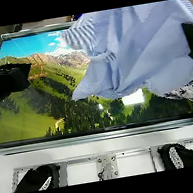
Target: Fold the clothes and pants, and hang the long-sleeved shirts on hangers.
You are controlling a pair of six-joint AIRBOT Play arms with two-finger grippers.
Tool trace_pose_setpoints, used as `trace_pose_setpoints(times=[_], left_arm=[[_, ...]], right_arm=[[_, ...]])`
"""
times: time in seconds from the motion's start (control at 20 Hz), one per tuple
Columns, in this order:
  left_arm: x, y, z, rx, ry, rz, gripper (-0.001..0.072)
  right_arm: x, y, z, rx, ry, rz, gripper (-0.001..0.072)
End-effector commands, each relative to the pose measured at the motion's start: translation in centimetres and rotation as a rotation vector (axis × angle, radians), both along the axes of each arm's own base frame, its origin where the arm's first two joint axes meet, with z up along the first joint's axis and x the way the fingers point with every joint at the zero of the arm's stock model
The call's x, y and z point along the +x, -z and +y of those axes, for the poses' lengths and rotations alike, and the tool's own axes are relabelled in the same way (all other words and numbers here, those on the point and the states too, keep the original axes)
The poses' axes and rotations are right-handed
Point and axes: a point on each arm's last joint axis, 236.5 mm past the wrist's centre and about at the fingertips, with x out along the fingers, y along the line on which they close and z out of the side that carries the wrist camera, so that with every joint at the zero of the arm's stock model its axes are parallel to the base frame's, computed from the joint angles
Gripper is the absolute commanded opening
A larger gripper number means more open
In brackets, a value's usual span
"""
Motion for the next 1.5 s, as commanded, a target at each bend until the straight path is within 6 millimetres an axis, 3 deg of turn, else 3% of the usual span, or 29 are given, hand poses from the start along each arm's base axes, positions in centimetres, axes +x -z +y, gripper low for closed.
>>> trace_pose_setpoints(times=[0.0,0.25,0.45,0.65,0.95,1.1,1.25,1.45], left_arm=[[0.2,0.3,-0.6,0.015,0.020,0.000,0.0016],[1.9,3.0,-2.8,0.070,0.068,0.057,0.0016],[2.9,4.5,-3.3,0.088,0.069,0.096,0.0016],[3.1,4.7,-3.3,0.124,0.081,0.078,0.0016],[3.1,4.7,-3.3,0.131,0.084,0.077,0.0016],[3.1,4.7,-3.3,0.131,0.084,0.078,0.0016],[3.1,4.7,-3.3,0.131,0.085,0.079,0.0016],[3.1,4.8,-3.3,0.130,0.085,0.079,0.0016]], right_arm=[[-1.9,0.2,-8.2,-0.072,0.340,0.039,0.0010],[-9.1,-1.8,-18.4,-0.074,0.832,-0.001,0.0010],[-13.3,-3.3,-23.2,0.015,1.065,-0.082,0.0010],[-14.3,-6.4,-26.3,-0.002,1.154,-0.175,0.0010],[-13.4,-14.5,-29.5,-0.092,1.184,-0.267,0.0010],[-13.9,-18.4,-30.6,-0.214,1.238,-0.289,0.0010],[-14.0,-19.9,-32.3,-0.256,1.273,-0.270,0.0010],[-15.7,-19.1,-34.7,-0.262,1.347,-0.225,0.0010]])
